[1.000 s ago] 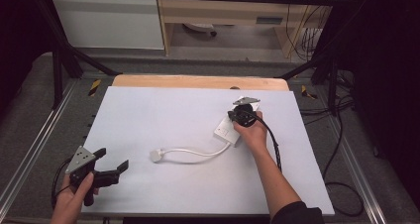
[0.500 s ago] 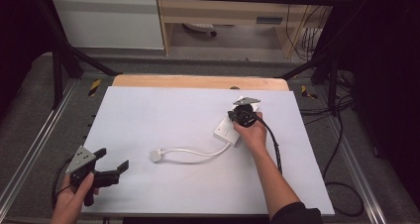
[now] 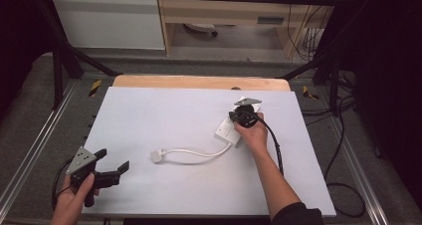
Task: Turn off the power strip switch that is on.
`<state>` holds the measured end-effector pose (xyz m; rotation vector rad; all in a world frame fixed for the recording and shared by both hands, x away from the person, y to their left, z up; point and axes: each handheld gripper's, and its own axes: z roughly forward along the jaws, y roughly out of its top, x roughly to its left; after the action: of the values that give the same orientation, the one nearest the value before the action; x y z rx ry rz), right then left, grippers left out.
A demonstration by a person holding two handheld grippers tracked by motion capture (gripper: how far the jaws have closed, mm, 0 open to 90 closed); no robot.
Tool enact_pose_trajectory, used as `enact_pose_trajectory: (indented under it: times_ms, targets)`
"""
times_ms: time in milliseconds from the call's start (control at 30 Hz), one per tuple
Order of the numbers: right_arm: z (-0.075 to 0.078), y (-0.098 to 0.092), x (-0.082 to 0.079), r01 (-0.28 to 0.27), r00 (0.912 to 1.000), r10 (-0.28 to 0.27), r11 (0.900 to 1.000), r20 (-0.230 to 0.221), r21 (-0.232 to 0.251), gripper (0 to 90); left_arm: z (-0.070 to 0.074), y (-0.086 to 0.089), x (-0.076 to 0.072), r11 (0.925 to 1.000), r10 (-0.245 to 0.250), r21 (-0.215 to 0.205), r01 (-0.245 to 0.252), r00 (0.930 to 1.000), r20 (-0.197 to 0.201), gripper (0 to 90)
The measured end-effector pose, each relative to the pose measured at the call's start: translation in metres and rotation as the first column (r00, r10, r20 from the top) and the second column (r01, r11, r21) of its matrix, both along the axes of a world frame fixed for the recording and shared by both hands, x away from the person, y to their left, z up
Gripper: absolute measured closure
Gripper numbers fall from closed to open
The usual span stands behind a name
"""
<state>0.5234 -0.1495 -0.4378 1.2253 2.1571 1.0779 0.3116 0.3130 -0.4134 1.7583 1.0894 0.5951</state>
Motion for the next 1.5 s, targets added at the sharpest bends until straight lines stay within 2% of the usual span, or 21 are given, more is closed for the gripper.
enact_pose_trajectory:
  times_ms: [233,467,667,1000,1100,1233,1400,1500]
  targets:
    - [-0.001,0.003,-0.002,-0.011,0.9999,0.011,1.000,0.007,0.012,90.0,0.000,0.000,0.000,1.0000,-0.002,0.001,0.002,1.0000,-0.001,4.8]
    - [0.000,0.007,-0.003,-0.019,0.9998,0.019,1.000,0.012,-0.010,90.0,0.000,0.000,0.000,1.0000,-0.001,0.001,0.001,1.0000,0.000,4.8]
    - [0.000,0.007,-0.004,-0.020,0.9997,0.020,1.000,0.017,0.003,90.0,0.000,0.000,0.000,1.0000,-0.001,0.002,0.001,1.0000,-0.001,4.8]
    - [0.015,0.008,-0.009,-0.032,0.9979,0.030,0.999,0.058,0.037,89.3,0.000,0.000,0.000,1.0000,-0.002,0.002,0.002,1.0000,-0.002,4.8]
    - [0.020,0.008,-0.011,-0.037,0.9973,0.034,0.998,0.065,0.056,82.8,0.000,0.000,0.000,1.0000,-0.001,0.004,0.001,1.0000,-0.001,4.8]
    - [0.026,0.008,-0.013,-0.031,0.9977,0.026,0.996,0.063,0.081,67.8,0.000,0.000,0.000,1.0000,0.000,0.003,0.000,1.0000,-0.002,4.8]
    - [0.034,0.008,-0.015,-0.023,0.9985,0.017,0.994,0.052,0.106,43.0,0.000,0.000,0.000,1.0000,0.000,0.004,0.000,1.0000,-0.002,4.8]
    - [0.037,0.008,-0.016,-0.028,0.9980,0.022,0.993,0.059,0.113,35.2,0.000,0.000,0.000,1.0000,0.000,0.003,0.000,1.0000,-0.003,4.8]
